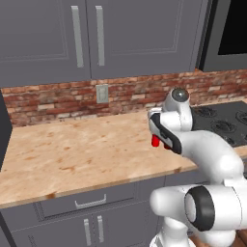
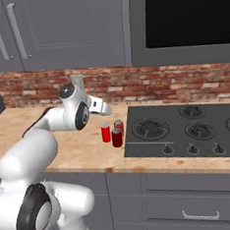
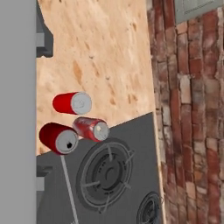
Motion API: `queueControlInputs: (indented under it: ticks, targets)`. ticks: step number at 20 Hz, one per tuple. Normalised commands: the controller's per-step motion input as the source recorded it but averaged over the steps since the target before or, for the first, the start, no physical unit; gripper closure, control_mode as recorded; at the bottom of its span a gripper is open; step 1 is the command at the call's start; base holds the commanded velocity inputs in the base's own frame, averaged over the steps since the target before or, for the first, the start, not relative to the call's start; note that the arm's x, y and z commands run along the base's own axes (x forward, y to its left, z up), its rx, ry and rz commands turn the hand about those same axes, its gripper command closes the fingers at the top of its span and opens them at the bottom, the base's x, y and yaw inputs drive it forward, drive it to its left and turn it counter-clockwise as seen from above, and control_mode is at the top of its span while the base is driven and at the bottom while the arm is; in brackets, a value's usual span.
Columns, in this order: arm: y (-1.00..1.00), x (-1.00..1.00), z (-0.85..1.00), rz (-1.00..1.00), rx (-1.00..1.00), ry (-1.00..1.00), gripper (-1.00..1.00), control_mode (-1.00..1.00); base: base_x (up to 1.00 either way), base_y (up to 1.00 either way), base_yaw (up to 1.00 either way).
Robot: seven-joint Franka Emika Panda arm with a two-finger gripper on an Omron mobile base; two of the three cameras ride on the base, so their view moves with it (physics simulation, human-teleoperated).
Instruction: Four empty soda cans are scattered around the kitchen. Gather all the cans and cluster them next to the stove for recycling.
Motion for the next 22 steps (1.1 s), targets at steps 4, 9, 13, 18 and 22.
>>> queueControlInputs:
  ticks: [4,9,13,18,22]
  targets:
    - [0.00,-0.90,0.55,0.00,0.06,0.11,-1.00,-1.00,0.00,0.00,0.00]
    - [0.00,-1.00,0.05,0.00,0.03,0.07,-1.00,-1.00,0.00,0.00,0.00]
    - [0.00,-0.84,-0.13,0.00,0.03,-0.01,-1.00,-1.00,0.00,0.00,0.00]
    - [0.00,-0.46,0.01,0.00,0.02,-0.01,-1.00,-1.00,0.00,0.00,0.00]
    - [0.00,-0.18,0.01,0.00,0.00,0.00,-1.00,-1.00,0.00,0.00,0.00]
